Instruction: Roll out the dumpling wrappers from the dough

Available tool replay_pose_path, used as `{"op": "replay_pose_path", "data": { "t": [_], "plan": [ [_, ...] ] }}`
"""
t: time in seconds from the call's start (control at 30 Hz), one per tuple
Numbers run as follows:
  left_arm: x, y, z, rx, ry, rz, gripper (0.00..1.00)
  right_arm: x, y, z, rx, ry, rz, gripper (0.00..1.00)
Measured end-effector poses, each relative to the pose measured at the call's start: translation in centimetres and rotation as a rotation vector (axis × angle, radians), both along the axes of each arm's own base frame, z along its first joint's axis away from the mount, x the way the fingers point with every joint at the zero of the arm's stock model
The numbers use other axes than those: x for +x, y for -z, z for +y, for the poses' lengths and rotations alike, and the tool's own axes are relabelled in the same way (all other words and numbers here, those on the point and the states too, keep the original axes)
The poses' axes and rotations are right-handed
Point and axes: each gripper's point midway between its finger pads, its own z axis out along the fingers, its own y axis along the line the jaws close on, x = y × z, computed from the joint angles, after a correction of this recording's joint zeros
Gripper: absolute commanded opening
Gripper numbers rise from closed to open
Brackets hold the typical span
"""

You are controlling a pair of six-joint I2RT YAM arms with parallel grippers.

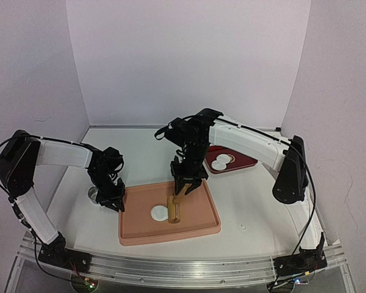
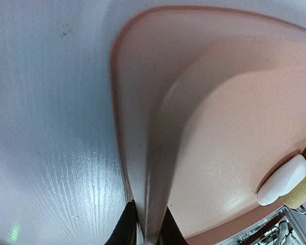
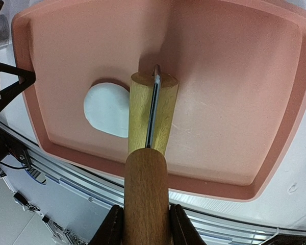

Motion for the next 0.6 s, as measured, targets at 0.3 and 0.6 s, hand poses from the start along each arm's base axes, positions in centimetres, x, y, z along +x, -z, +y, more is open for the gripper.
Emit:
{"op": "replay_pose_path", "data": {
  "t": [0.3, 0.6],
  "plan": [
    [0.00, 0.02, -0.02, 0.006, 0.001, 0.013, 0.00, 0.02, 0.04, 0.16, 0.005, -0.010, 0.008, 0.00],
    [-0.03, 0.04, -0.01, 0.006, 0.002, 0.014, 0.00, 0.08, 0.17, 0.39, 0.017, -0.009, 0.027, 0.00]
  ]
}}
